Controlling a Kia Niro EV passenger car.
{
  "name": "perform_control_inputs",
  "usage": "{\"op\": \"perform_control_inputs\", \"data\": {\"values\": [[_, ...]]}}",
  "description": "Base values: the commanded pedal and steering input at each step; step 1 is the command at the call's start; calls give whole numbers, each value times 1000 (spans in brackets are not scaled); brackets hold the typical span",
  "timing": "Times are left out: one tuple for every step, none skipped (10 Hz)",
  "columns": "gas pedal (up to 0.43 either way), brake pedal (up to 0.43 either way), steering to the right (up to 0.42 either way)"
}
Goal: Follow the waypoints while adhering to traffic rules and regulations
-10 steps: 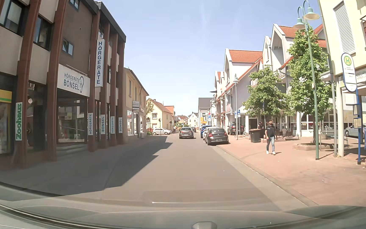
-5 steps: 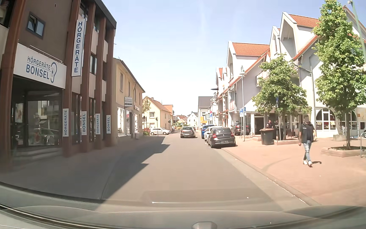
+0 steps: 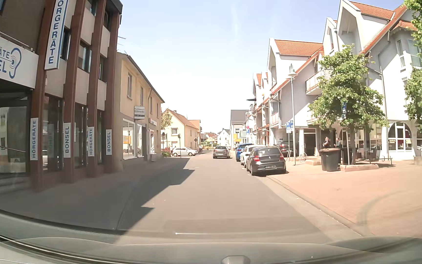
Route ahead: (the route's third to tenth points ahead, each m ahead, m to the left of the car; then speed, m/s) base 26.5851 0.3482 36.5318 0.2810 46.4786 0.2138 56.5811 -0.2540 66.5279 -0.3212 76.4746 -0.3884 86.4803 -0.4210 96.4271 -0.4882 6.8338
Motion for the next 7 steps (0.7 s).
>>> {"op": "perform_control_inputs", "data": {"values": [[0,0,-18],[0,0,-20],[0,0,-20],[0,0,-20],[0,0,-20],[0,0,-19],[0,0,-17]]}}
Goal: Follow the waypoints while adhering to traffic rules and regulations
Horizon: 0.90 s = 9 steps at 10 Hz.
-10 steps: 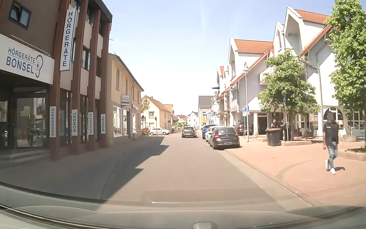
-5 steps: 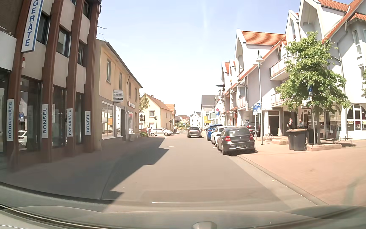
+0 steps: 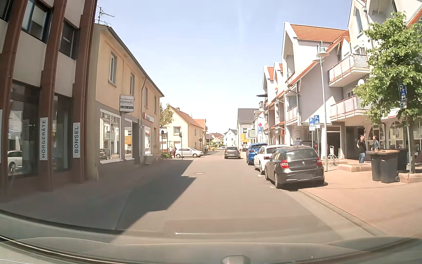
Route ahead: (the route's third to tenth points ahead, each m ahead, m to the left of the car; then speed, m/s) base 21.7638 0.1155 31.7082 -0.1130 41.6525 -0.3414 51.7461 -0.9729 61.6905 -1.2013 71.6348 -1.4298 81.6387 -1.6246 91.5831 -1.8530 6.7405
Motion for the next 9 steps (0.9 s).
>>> {"op": "perform_control_inputs", "data": {"values": [[0,0,-14],[0,0,-10],[0,0,-5],[0,0,-3],[0,0,-3],[8,0,-2],[20,0,-1],[20,0,1],[28,0,4]]}}
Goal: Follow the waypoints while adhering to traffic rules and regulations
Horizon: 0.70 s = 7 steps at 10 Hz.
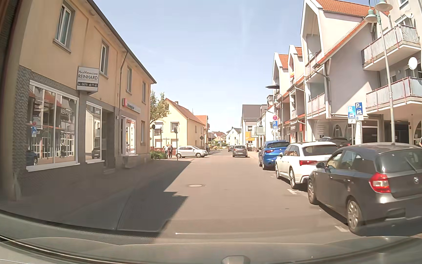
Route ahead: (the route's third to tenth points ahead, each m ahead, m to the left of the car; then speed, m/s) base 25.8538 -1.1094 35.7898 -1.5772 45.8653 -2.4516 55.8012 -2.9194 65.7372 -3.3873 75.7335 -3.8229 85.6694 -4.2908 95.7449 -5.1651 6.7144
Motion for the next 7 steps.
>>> {"op": "perform_control_inputs", "data": {"values": [[39,0,7],[39,0,8],[39,0,9],[39,0,9],[0,0,9],[0,0,12],[0,0,14]]}}
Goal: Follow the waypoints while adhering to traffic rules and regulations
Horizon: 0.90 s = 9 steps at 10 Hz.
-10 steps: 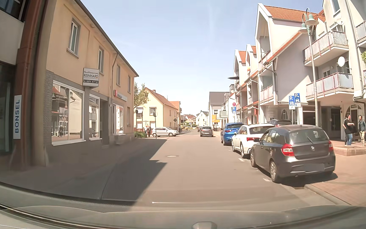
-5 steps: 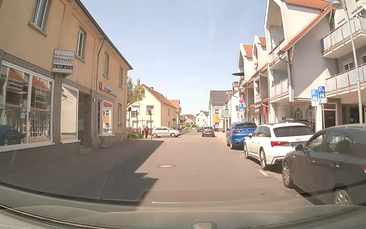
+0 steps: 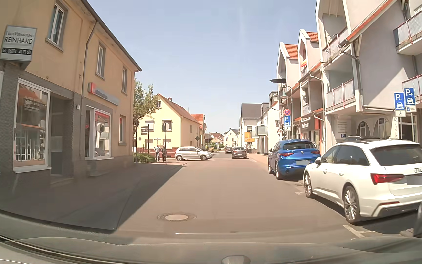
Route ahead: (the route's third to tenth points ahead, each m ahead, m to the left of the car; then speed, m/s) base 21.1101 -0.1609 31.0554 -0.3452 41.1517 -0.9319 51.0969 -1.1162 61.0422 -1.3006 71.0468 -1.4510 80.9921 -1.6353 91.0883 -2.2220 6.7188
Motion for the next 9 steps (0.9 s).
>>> {"op": "perform_control_inputs", "data": {"values": [[0,0,15],[0,0,18],[0,0,20],[0,0,22],[0,0,22],[0,0,22],[0,0,23],[0,0,23],[0,0,23]]}}
